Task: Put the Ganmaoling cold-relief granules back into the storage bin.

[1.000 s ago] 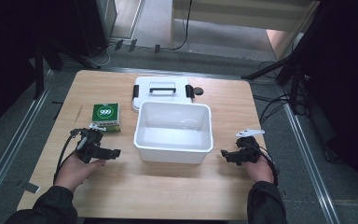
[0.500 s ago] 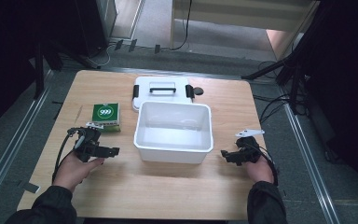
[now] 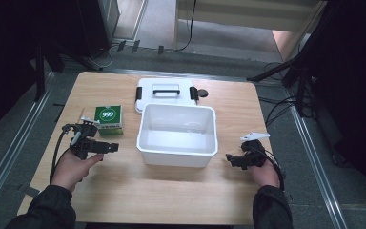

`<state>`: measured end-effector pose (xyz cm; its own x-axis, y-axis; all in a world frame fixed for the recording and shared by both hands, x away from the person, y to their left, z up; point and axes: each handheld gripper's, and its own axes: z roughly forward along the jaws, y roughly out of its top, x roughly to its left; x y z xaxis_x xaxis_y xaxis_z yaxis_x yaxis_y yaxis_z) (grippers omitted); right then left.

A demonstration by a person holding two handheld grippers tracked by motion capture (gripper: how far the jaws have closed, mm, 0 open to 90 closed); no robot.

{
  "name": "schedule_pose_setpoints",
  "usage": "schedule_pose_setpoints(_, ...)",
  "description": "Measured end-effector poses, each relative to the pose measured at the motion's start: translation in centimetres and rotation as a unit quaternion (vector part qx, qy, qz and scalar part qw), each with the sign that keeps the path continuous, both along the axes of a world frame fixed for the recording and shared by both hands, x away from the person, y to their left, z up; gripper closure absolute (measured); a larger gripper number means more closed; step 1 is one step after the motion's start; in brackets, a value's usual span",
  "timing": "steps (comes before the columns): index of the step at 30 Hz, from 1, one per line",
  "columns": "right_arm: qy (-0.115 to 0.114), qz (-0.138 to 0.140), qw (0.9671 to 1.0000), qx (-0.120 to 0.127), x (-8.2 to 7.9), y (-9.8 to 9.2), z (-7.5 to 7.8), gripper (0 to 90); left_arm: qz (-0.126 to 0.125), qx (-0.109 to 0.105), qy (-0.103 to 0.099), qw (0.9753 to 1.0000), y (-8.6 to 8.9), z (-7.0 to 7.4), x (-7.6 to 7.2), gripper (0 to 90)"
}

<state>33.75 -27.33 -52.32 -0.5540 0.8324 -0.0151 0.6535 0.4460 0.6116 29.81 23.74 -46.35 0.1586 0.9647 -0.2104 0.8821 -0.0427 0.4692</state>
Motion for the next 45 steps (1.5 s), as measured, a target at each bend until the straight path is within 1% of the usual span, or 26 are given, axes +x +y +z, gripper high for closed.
schedule_pose_setpoints(1,0.000,0.000,1.0000,0.000,0.0,0.0,0.0,14.3,0.004,-0.006,0.002,1.0000,0.1,0.3,0.3,7.6)
schedule_pose_setpoints(2,0.000,0.000,1.0000,0.000,0.0,0.0,0.0,14.3,0.007,-0.005,0.002,1.0000,0.1,0.7,0.5,7.0)
schedule_pose_setpoints(4,0.000,0.000,1.0000,0.000,0.0,0.1,0.0,14.3,0.007,0.004,0.001,1.0000,0.0,1.3,1.0,6.7)
schedule_pose_setpoints(6,0.001,-0.001,1.0000,0.000,0.1,0.0,0.0,14.3,0.009,0.012,0.003,0.9999,0.0,1.9,1.7,4.2)
schedule_pose_setpoints(7,0.001,0.000,1.0000,0.000,0.1,0.0,0.0,14.3,0.008,0.013,0.007,0.9999,0.1,2.1,2.0,4.2)
schedule_pose_setpoints(9,0.002,-0.002,1.0000,-0.001,0.1,0.0,0.0,14.3,0.015,0.017,0.011,0.9997,0.1,2.5,2.6,4.2)
schedule_pose_setpoints(11,0.001,0.000,1.0000,-0.002,0.1,0.0,-0.1,14.3,0.019,0.014,0.013,0.9997,0.3,2.8,3.1,4.2)
schedule_pose_setpoints(12,0.002,-0.002,1.0000,-0.001,0.1,0.0,-0.1,14.3,0.019,0.014,0.013,0.9997,0.3,2.8,3.1,4.2)
schedule_pose_setpoints(13,0.003,-0.003,1.0000,-0.001,0.0,0.0,-0.1,14.3,0.023,0.013,0.014,0.9995,0.2,3.0,3.5,4.2)
schedule_pose_setpoints(16,0.003,-0.001,1.0000,-0.003,0.1,-0.1,-0.1,14.3,0.025,0.015,0.019,0.9994,0.1,3.2,4.2,4.2)
schedule_pose_setpoints(19,0.003,-0.001,1.0000,-0.003,0.1,-0.2,-0.2,14.3,0.035,0.016,0.019,0.9991,0.1,3.2,5.0,4.1)
schedule_pose_setpoints(20,0.004,0.000,1.0000,-0.003,0.1,-0.1,-0.2,14.3,0.038,0.022,0.021,0.9988,0.2,3.1,5.2,4.1)
schedule_pose_setpoints(21,0.004,-0.001,1.0000,-0.004,0.1,-0.1,-0.2,14.3,0.041,0.021,0.025,0.9986,0.3,3.1,5.5,4.1)
schedule_pose_setpoints(23,0.005,0.000,1.0000,-0.006,0.1,-0.1,-0.2,14.3,0.048,0.009,0.031,0.9983,0.5,3.1,6.0,4.1)
schedule_pose_setpoints(25,0.006,0.002,1.0000,-0.007,0.1,0.0,-0.3,14.3,0.051,0.015,0.032,0.9981,0.4,3.2,6.6,4.1)
schedule_pose_setpoints(27,0.007,0.003,0.9999,-0.008,0.1,0.0,-0.3,14.3,0.051,0.014,0.036,0.9980,0.3,3.3,7.2,4.0)
schedule_pose_setpoints(29,0.008,0.003,0.9999,-0.008,0.2,0.0,-0.3,14.3,0.053,0.019,0.040,0.9976,0.2,3.3,7.9,3.8)
schedule_pose_setpoints(30,0.008,0.003,0.9999,-0.008,0.2,0.0,-0.3,14.3,0.055,0.023,0.045,0.9972,0.2,3.2,8.3,3.2)
schedule_pose_setpoints(32,0.008,0.003,0.9999,-0.006,0.2,-0.1,-0.3,14.3,0.055,0.021,0.052,0.9969,0.2,3.1,8.9,2.6)
schedule_pose_setpoints(34,0.009,0.004,0.9999,-0.005,0.2,-0.1,-0.4,14.3,0.064,0.007,0.060,0.9961,0.3,3.0,9.7,2.5)
schedule_pose_setpoints(37,0.010,0.004,0.9999,-0.006,0.2,-0.1,-0.4,14.3,0.073,0.014,0.066,0.9950,0.2,2.8,10.6,1.8)
schedule_pose_setpoints(38,0.010,0.005,0.9999,-0.006,0.2,-0.1,-0.4,14.3,0.075,0.010,0.069,0.9947,0.2,2.7,10.9,1.2)
schedule_pose_setpoints(41,0.011,0.007,0.9999,-0.007,0.2,-0.1,-0.4,14.3,0.085,0.010,0.076,0.9934,0.4,2.4,11.6,0.1)
schedule_pose_setpoints(43,0.012,0.007,0.9999,-0.006,0.2,-0.1,-0.4,14.3,0.091,0.019,0.087,0.9919,0.5,2.1,12.1,0.0)
schedule_pose_setpoints(44,0.013,0.007,0.9999,-0.006,0.2,-0.1,-0.4,14.3,0.095,0.019,0.091,0.9912,0.5,1.9,12.3,0.0)
schedule_pose_setpoints(45,0.013,0.007,0.9999,-0.005,0.2,-0.1,-0.4,14.3,0.096,0.024,0.091,0.9910,0.5,1.8,12.4,0.1)
